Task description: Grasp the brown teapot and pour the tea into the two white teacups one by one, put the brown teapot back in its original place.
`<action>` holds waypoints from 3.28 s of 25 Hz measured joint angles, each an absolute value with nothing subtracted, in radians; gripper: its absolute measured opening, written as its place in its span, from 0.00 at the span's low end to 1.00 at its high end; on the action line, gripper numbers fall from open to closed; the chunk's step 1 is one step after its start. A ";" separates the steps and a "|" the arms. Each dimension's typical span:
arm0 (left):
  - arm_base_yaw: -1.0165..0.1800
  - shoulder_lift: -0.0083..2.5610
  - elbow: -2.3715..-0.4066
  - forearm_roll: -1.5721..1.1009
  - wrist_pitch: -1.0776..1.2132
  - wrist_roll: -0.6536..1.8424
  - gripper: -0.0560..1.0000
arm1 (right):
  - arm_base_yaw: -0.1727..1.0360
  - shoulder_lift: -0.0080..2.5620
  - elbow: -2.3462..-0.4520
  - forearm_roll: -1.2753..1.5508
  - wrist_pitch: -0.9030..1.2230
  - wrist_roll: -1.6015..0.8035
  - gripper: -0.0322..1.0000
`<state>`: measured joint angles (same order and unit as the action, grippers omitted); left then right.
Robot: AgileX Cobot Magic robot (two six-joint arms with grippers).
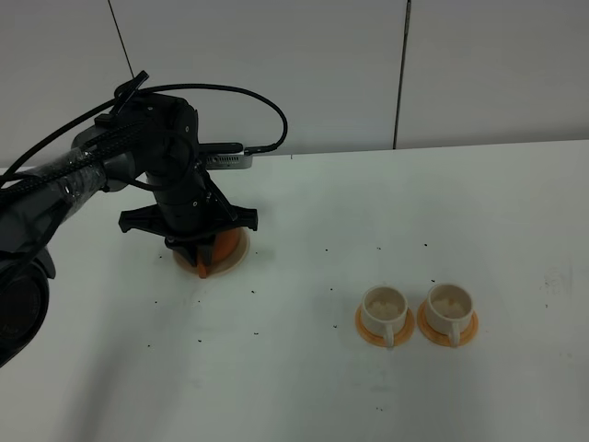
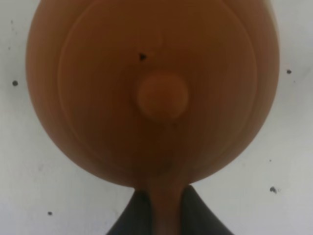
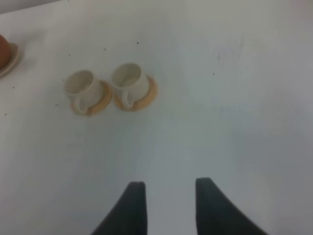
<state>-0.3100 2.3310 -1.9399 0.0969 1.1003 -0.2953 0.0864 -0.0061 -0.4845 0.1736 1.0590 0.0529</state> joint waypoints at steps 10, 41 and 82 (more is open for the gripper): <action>-0.310 2.332 -1.940 0.099 1.080 -0.269 0.21 | 0.086 -0.006 -0.484 0.174 1.059 0.053 0.26; -0.310 2.275 -1.940 0.145 1.118 -0.208 0.21 | 0.086 -0.006 -0.484 0.174 1.059 0.053 0.26; -0.445 2.197 -1.940 -0.135 1.084 1.062 0.21 | 0.086 -0.006 -0.484 0.174 1.059 0.053 0.26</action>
